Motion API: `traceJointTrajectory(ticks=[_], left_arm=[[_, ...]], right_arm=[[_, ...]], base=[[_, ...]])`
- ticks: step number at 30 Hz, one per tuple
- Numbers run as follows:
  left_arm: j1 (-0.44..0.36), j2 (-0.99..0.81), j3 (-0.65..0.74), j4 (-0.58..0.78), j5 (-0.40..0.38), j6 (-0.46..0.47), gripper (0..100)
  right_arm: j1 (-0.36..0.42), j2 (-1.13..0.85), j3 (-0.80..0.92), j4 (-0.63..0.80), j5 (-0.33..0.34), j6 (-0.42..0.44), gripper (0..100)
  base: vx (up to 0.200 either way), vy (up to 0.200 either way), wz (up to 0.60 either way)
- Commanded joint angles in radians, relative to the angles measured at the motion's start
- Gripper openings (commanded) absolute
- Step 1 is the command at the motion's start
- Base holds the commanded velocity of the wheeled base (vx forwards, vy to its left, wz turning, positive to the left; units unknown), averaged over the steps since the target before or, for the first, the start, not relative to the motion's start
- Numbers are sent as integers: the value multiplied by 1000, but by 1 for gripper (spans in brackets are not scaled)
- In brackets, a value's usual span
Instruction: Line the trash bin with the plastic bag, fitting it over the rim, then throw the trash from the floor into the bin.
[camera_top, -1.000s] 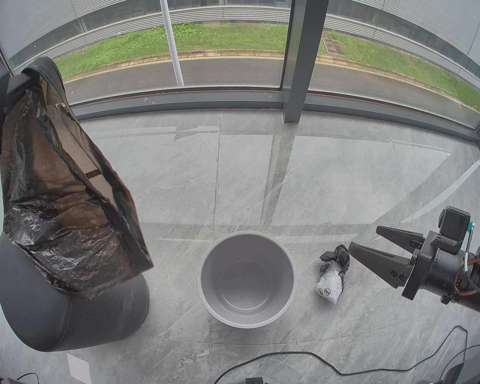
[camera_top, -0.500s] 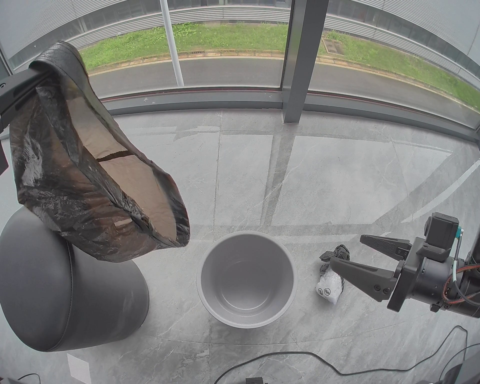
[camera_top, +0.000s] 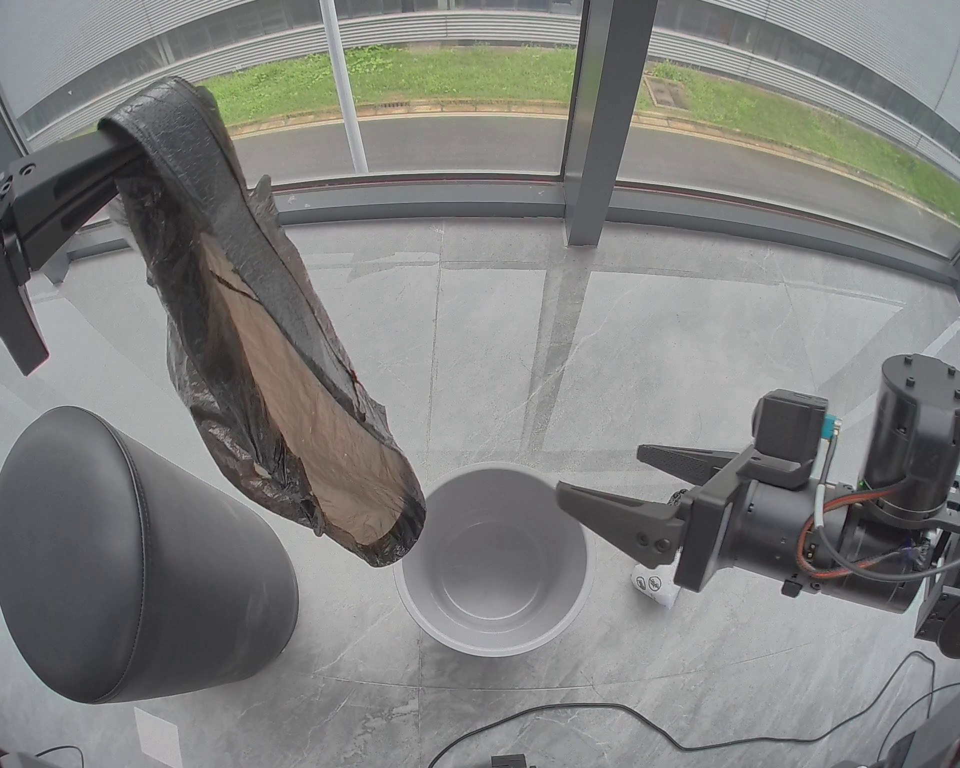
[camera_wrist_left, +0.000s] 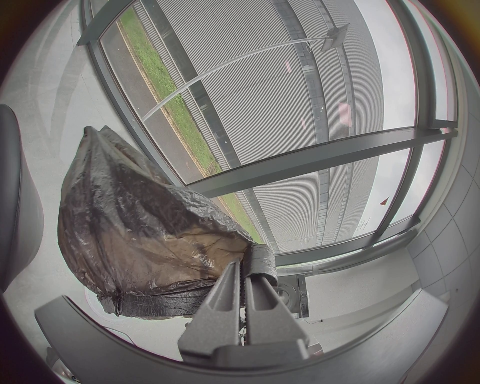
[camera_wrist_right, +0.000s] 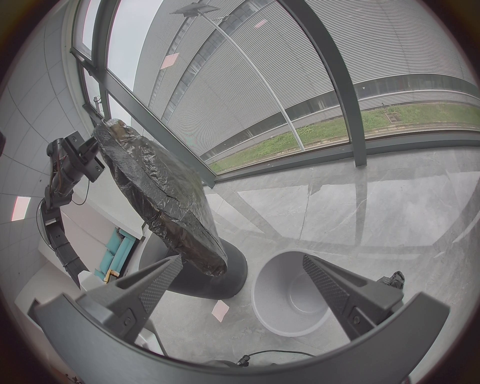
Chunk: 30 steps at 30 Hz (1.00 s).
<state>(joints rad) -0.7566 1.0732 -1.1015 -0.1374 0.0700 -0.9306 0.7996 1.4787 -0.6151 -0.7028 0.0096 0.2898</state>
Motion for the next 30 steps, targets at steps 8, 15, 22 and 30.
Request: traceJointTrajectory(ticks=[8, 15, 22, 30], left_arm=[[-23, 42, -18, -5, 2, -14, 0], [-24, 30, -23, -5, 4, -17, 0], [-32, 24, -23, -7, 1, -37, 0], [-33, 17, -24, -7, -7, -91, 0]], right_arm=[[87, 232, -98, -1, -5, -20, 100], [130, 331, -152, -3, -8, -21, 100], [127, 419, -239, -1, -8, -15, 100], [141, 565, -368, -14, -149, -8, 100]], base=[[0, 0, 0], [0, 0, 0], [0, 0, 0], [0, 0, 0]])
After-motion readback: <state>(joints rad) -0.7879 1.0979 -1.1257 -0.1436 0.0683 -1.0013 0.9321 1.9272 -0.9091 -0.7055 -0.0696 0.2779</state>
